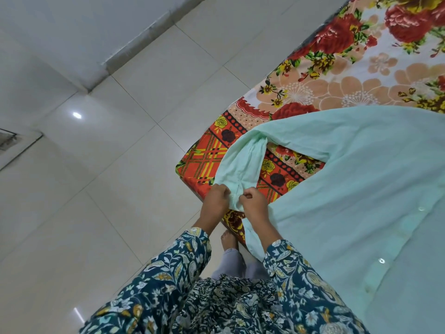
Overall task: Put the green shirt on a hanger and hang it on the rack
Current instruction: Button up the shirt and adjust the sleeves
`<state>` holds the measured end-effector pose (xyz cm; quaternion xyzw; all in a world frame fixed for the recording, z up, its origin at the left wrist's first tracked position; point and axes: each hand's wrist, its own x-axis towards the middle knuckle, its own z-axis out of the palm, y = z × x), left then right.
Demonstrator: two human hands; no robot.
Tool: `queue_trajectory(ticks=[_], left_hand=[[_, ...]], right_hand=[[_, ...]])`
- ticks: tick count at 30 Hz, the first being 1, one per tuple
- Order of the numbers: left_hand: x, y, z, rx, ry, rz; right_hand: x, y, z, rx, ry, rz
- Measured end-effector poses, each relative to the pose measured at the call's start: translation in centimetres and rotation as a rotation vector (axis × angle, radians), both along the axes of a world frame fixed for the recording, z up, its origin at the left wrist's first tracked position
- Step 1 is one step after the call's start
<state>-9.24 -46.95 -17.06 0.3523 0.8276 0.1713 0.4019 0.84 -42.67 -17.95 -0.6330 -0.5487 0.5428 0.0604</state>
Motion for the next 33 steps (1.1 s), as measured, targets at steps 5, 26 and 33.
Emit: queue_trajectory(ticks=[5, 26, 33], left_hand=[[0.5, 0.9, -0.1, -0.049, 0.159, -0.204], [0.6, 0.3, 3.6, 0.217, -0.346, 0.229], [1.0, 0.2, 3.9, 0.213, -0.449, 0.345]], right_hand=[[0.3, 0.8, 0.4, -0.081, 0.039, 0.131], [2.2, 1.3, 5.1, -0.188, 0.274, -0.111], [1.5, 2.0, 6.1, -0.176, 0.216, -0.109]])
